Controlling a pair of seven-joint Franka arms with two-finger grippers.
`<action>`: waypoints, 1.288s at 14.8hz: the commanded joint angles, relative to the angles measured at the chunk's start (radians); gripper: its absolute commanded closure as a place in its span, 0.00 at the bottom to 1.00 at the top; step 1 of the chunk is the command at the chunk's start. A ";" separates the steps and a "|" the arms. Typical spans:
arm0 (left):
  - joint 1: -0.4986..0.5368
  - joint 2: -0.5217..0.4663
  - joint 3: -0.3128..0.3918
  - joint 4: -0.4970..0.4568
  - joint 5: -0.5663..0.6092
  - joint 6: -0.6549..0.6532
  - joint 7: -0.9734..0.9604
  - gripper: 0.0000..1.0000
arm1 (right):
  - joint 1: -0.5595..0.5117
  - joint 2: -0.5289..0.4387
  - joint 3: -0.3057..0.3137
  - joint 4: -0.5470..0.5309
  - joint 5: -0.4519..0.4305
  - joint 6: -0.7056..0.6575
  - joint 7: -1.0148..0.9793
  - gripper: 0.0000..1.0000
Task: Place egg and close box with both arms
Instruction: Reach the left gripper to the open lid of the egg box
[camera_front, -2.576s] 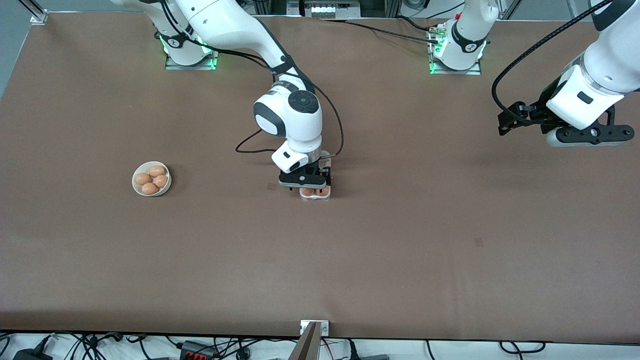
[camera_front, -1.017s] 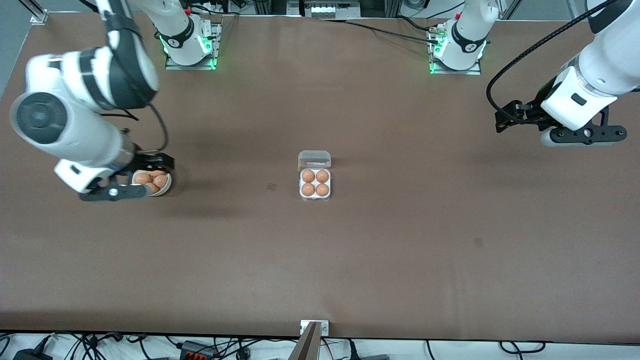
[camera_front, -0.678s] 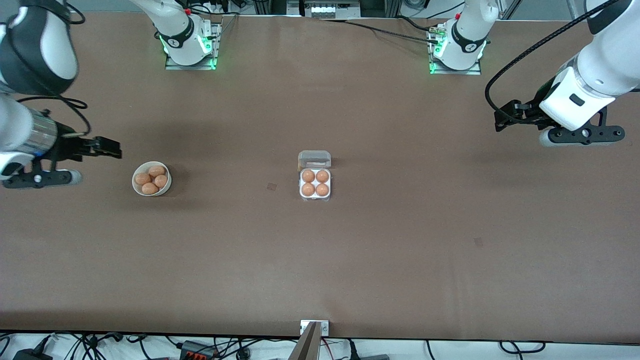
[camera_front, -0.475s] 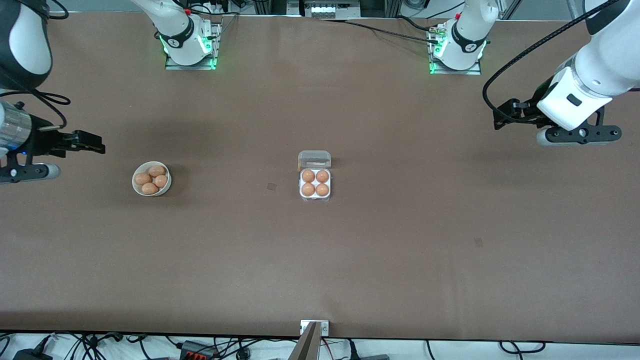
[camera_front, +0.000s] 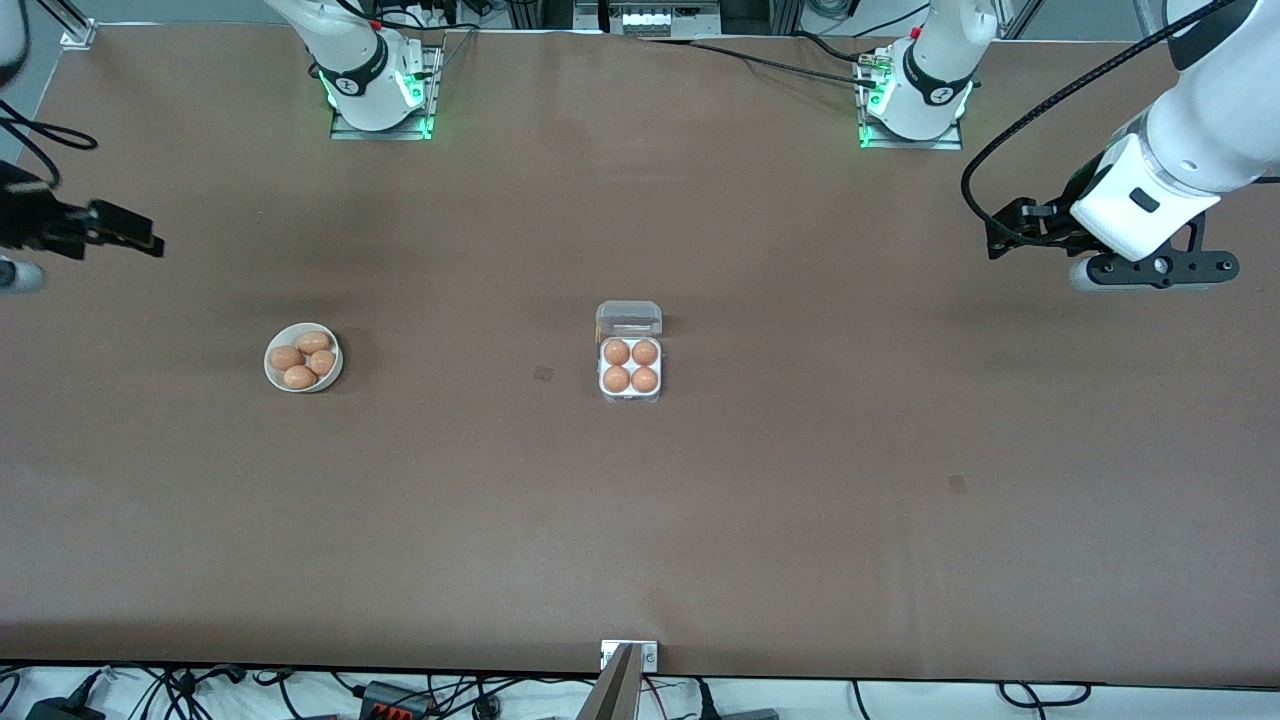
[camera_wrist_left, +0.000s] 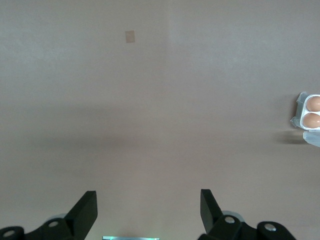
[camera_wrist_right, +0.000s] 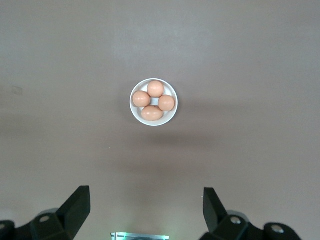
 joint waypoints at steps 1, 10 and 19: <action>-0.002 -0.001 0.001 0.010 -0.018 -0.017 0.016 0.21 | -0.026 -0.056 0.051 -0.040 -0.012 0.017 0.011 0.00; -0.033 0.055 -0.142 0.032 -0.194 -0.021 -0.100 0.86 | 0.002 -0.041 0.054 -0.023 -0.010 0.030 0.093 0.00; -0.323 0.388 -0.162 0.170 -0.225 0.122 -0.330 0.98 | 0.001 -0.041 0.054 -0.021 -0.007 0.022 0.093 0.00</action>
